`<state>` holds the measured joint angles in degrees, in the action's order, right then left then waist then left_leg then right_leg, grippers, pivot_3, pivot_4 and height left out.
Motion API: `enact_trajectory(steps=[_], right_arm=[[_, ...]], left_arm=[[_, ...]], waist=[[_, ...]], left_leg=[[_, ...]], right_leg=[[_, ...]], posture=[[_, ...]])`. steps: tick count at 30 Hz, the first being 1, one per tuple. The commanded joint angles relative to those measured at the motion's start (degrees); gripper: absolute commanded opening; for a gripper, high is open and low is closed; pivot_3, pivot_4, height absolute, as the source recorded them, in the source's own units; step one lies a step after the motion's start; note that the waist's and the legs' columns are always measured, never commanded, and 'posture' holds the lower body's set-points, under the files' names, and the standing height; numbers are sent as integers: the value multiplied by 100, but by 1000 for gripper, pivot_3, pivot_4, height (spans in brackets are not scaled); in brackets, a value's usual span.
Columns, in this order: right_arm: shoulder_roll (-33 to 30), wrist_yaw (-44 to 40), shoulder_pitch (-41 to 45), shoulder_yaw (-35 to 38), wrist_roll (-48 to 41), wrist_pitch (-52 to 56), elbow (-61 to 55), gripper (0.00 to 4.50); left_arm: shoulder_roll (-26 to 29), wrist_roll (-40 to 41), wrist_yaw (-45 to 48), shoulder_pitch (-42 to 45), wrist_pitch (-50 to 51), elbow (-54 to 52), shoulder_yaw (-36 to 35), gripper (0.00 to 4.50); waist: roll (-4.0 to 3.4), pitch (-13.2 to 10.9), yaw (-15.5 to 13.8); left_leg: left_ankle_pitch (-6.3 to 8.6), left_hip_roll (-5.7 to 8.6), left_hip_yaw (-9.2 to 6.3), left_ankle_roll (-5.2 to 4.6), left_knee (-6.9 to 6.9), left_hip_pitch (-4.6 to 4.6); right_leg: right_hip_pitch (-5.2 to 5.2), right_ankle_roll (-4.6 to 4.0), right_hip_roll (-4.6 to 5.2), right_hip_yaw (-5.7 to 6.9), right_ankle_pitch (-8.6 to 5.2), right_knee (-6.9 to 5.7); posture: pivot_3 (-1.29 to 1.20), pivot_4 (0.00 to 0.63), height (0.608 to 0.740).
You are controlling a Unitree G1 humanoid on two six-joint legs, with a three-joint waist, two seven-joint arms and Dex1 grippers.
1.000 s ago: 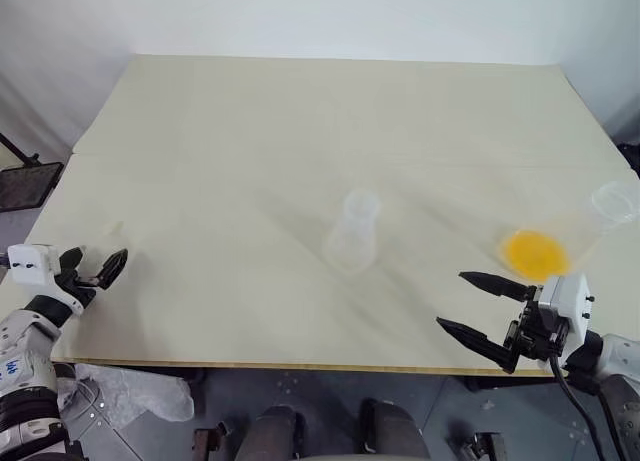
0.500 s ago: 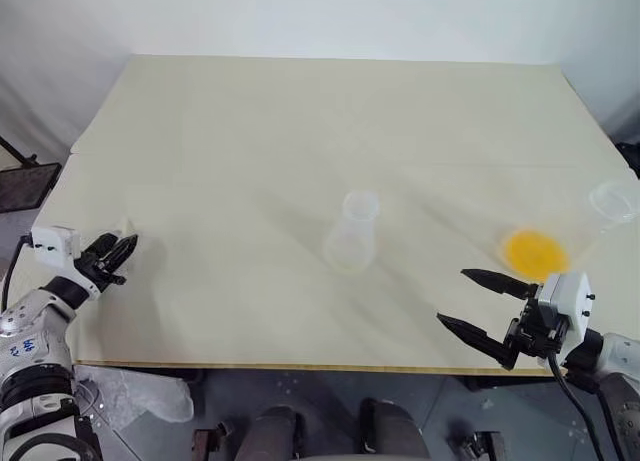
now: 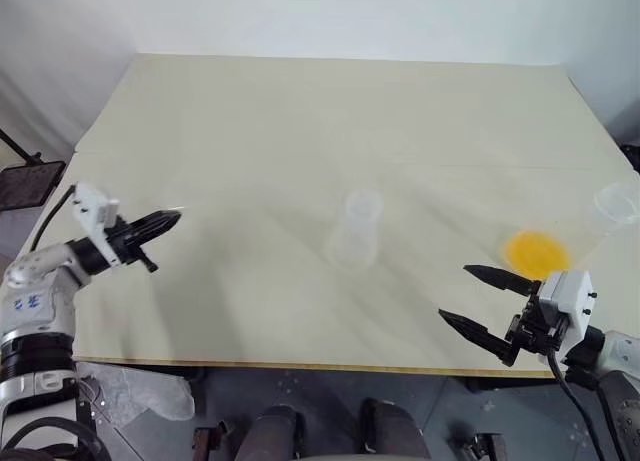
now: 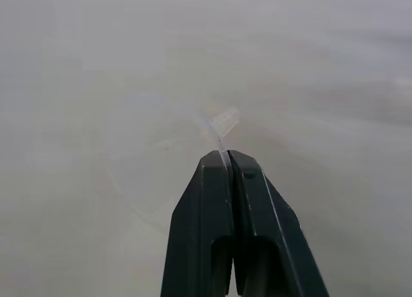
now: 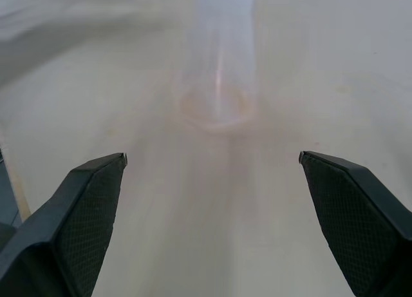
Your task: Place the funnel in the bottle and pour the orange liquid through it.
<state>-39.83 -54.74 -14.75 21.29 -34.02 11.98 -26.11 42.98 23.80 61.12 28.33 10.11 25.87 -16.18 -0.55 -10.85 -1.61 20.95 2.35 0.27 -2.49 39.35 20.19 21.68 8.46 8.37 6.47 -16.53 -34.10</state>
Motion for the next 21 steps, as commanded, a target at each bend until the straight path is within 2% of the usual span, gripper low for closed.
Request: enact_trajectory(steps=[1,9,21], right_arm=[[61,99,13,185,-23,-146,-79,4500],[146,273,-62,210,-4,-232,-291,4500],[-27,203,-194,438,-200,-125,-673,4500]], left_arm=[[0,62,523,556,-11,-198,322,31],[-421,-227,1436,2244,-525,644,1072,31],[-1175,-877,2933,4423,-2095,2681,1693,31]], waist=[[0,0,4],[2,-1,13],[9,-6,-4]], left_leg=[[0,1,0,0,0,0],[-2,0,12,-2,0,1],[-2,-1,15,-8,22,18]], right_leg=[[0,0,0,0,0,0],[0,0,-7,2,0,0],[1,4,-10,12,2,4]], posture=[[0,150,740],[0,150,740],[0,150,740]])
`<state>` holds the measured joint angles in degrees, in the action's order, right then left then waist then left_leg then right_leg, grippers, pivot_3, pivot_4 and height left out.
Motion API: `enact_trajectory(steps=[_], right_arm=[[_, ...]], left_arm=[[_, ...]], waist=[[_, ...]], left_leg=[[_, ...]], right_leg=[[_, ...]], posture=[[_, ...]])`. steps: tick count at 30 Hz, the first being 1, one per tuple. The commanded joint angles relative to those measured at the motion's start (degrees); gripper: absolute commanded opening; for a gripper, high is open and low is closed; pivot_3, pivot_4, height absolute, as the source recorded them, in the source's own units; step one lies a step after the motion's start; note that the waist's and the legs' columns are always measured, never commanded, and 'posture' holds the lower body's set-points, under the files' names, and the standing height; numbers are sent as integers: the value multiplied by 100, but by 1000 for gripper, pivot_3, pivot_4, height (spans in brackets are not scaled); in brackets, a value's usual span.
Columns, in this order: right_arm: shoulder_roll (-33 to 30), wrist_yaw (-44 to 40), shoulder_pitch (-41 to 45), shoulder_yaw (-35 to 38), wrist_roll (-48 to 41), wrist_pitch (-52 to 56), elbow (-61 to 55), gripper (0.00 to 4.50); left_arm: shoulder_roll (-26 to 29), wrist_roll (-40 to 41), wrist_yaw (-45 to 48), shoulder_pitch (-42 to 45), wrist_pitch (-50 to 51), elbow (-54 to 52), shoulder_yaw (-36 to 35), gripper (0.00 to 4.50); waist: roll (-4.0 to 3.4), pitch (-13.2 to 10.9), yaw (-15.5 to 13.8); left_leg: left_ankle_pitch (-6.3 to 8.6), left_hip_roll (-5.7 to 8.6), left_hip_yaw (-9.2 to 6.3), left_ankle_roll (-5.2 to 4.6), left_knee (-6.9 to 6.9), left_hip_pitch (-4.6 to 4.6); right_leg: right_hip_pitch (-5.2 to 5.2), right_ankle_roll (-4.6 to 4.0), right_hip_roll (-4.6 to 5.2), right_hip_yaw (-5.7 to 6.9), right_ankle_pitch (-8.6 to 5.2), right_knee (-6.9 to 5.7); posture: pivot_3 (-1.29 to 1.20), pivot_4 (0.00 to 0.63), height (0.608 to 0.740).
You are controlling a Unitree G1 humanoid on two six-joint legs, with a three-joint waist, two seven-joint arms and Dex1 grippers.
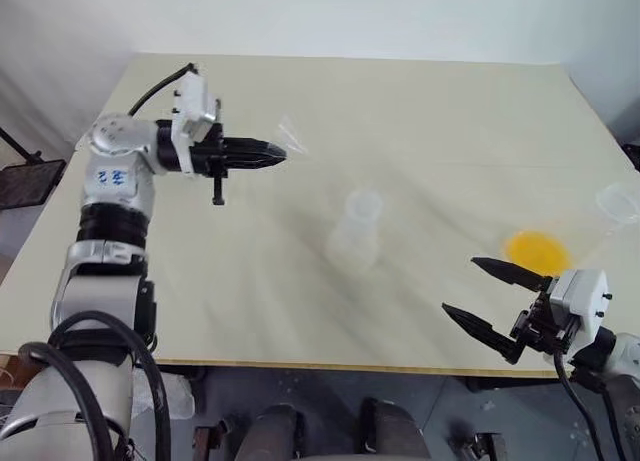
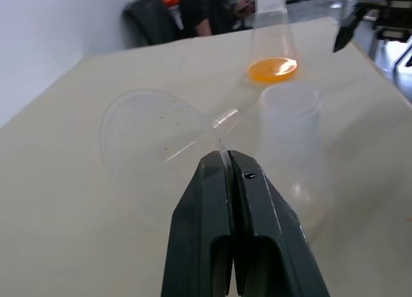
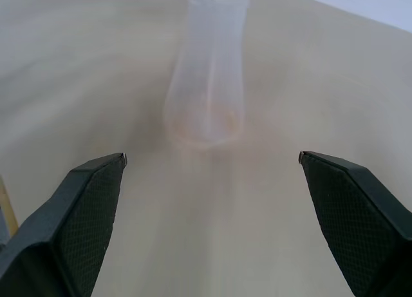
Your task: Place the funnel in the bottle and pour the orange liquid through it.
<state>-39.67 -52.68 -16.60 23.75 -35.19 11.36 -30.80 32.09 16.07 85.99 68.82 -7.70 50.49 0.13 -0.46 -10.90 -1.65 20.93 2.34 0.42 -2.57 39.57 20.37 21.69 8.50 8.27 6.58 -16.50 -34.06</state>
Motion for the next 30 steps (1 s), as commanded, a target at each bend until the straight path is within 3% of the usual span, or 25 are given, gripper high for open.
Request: enact_trajectory(steps=[1,12,30], right_arm=[[-28,18,-14,186,-73,-74,-223,4500],[184,325,-240,76,44,-101,-530,4500],[299,479,-256,6,152,-166,-561,4500]], left_arm=[[-146,-155,551,482,-434,314,116,31],[-679,-264,651,1093,-1309,686,920,31],[-569,3,651,1472,-2261,918,2063,31]], waist=[[1,-1,2],[4,-2,5],[4,-3,-2]], left_leg=[[1,0,-2,-1,3,4],[2,-1,-5,-5,9,9],[7,0,-10,-14,26,19]], right_leg=[[0,0,0,2,0,2],[1,2,1,4,1,1],[1,3,1,5,2,0]], posture=[[0,150,740],[0,150,740],[0,150,740]])
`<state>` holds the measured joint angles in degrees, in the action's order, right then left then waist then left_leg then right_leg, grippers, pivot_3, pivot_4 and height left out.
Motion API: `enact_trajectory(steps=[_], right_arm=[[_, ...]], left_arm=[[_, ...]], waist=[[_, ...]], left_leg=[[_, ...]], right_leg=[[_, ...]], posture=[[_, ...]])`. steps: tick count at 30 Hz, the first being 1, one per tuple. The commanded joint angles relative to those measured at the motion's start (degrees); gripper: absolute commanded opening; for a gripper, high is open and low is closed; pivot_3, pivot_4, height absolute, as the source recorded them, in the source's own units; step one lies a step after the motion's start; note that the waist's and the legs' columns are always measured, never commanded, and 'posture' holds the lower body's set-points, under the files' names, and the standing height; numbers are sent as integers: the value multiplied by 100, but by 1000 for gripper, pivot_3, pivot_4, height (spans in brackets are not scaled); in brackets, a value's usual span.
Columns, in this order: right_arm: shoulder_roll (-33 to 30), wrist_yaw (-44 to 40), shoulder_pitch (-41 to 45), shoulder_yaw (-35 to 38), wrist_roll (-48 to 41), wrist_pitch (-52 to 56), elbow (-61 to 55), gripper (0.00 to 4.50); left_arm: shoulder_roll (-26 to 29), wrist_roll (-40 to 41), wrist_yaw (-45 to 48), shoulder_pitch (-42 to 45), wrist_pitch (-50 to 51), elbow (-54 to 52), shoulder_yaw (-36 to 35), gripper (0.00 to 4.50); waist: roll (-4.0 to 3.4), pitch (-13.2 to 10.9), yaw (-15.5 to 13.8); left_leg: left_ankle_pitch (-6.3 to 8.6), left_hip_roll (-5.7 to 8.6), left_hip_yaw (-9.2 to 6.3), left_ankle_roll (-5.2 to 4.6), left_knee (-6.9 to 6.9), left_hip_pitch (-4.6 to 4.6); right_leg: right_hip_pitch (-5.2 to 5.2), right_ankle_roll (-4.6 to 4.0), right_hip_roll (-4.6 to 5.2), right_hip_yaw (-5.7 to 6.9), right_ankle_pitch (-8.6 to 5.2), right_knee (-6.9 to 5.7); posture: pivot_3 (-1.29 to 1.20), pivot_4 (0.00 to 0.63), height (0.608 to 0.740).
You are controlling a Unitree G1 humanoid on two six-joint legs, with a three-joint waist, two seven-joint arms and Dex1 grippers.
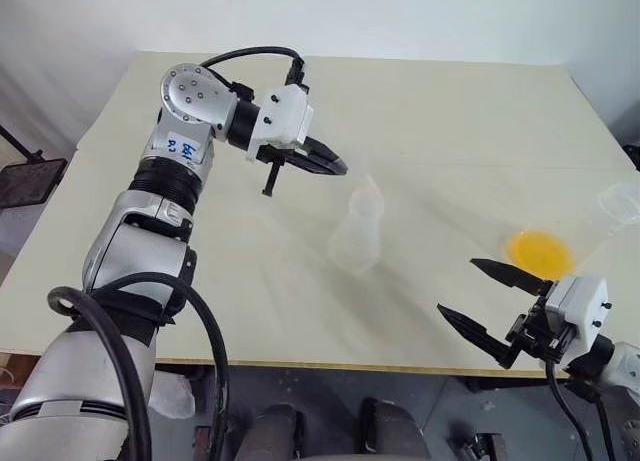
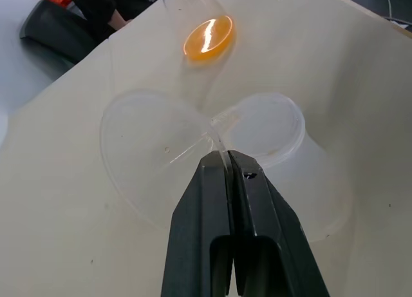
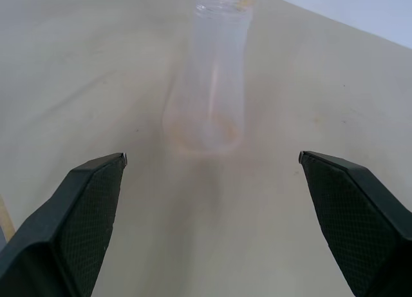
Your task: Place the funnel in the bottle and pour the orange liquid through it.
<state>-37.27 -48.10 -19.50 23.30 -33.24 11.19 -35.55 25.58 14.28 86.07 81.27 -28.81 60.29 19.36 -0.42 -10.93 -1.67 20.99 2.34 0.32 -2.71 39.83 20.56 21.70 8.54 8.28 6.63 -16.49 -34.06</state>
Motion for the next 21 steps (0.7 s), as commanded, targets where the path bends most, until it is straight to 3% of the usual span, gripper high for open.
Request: enact_trajectory(steps=[1,21], right_arm=[[62,21,52,41,-35,-153,-73,4500],[86,-128,518,-62,-36,-244,391,4500]], left_arm=[[96,198,643,237,-199,-65,216,31],[-6,-114,643,825,-1458,410,998,31]], waist=[[0,0,0],[1,-1,-3]], left_leg=[[0,0,0,0,1,0],[8,1,0,-15,20,16]], right_leg=[[0,0,0,0,0,0],[1,7,0,3,4,4]], posture=[[0,150,740],[0,150,740]])
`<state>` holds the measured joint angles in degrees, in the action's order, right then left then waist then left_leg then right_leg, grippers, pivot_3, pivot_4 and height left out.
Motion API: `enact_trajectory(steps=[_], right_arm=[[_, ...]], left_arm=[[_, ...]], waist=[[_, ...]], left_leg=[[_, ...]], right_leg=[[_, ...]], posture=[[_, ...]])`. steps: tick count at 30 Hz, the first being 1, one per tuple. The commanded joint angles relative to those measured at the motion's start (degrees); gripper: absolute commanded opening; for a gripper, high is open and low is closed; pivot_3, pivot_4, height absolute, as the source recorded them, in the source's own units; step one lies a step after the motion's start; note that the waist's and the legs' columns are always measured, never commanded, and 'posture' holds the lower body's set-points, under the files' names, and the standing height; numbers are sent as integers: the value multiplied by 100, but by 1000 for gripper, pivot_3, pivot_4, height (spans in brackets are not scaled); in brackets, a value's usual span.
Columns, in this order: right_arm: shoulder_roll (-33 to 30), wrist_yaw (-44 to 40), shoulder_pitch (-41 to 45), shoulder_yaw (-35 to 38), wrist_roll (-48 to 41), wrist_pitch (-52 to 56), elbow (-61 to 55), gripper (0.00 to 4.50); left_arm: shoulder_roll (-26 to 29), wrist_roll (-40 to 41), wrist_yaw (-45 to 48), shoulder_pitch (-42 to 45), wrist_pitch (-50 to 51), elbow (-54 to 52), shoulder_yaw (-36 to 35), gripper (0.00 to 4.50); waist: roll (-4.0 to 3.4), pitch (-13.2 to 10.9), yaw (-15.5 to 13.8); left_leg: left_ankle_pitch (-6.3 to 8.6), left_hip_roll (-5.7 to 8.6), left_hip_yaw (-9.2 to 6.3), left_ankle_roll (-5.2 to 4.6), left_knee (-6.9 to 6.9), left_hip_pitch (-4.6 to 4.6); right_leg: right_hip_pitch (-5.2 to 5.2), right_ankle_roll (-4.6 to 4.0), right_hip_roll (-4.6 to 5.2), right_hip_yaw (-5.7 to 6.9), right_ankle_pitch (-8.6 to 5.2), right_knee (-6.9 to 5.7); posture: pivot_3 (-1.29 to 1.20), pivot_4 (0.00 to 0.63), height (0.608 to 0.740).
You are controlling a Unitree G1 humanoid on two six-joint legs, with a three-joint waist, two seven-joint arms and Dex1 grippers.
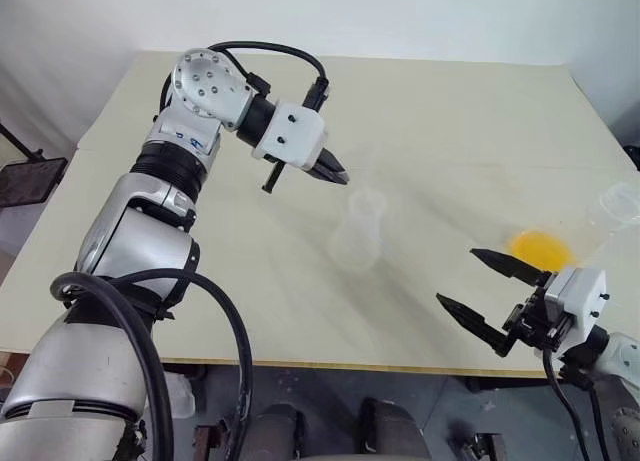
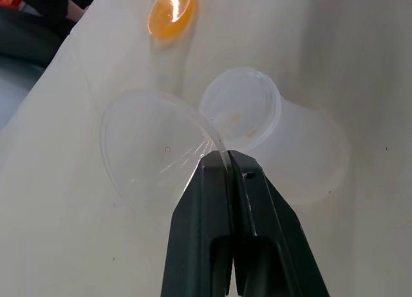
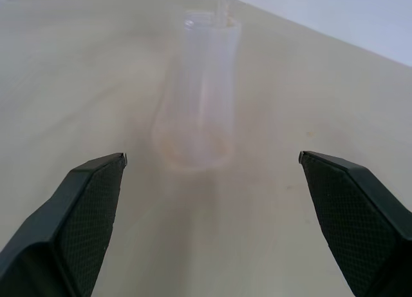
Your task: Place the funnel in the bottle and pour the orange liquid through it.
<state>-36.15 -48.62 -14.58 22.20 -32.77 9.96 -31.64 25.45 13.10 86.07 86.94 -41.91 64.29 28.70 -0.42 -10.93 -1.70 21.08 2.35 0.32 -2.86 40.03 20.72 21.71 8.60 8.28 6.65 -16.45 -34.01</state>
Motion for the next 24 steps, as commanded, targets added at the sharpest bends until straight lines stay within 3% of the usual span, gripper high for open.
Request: enact_trajectory(steps=[1,17,24], right_arm=[[-33,-107,47,41,-72,-134,31,4500],[14,-172,494,48,-255,-79,114,4500],[11,-144,543,19,-249,-91,112,4500]], left_arm=[[3,-11,643,279,-199,21,110,31],[-152,-267,643,570,-831,299,491,31],[-232,-242,643,639,-990,285,642,31]], waist=[[0,0,-1],[0,0,-4],[0,0,-6]], left_leg=[[0,0,0,0,0,0],[4,1,3,-7,5,8],[1,7,13,-11,20,62]], right_leg=[[0,0,0,0,0,0],[4,6,0,1,3,3],[62,15,2,-9,8,-13]], posture=[[0,150,740],[0,150,740],[0,150,740]])
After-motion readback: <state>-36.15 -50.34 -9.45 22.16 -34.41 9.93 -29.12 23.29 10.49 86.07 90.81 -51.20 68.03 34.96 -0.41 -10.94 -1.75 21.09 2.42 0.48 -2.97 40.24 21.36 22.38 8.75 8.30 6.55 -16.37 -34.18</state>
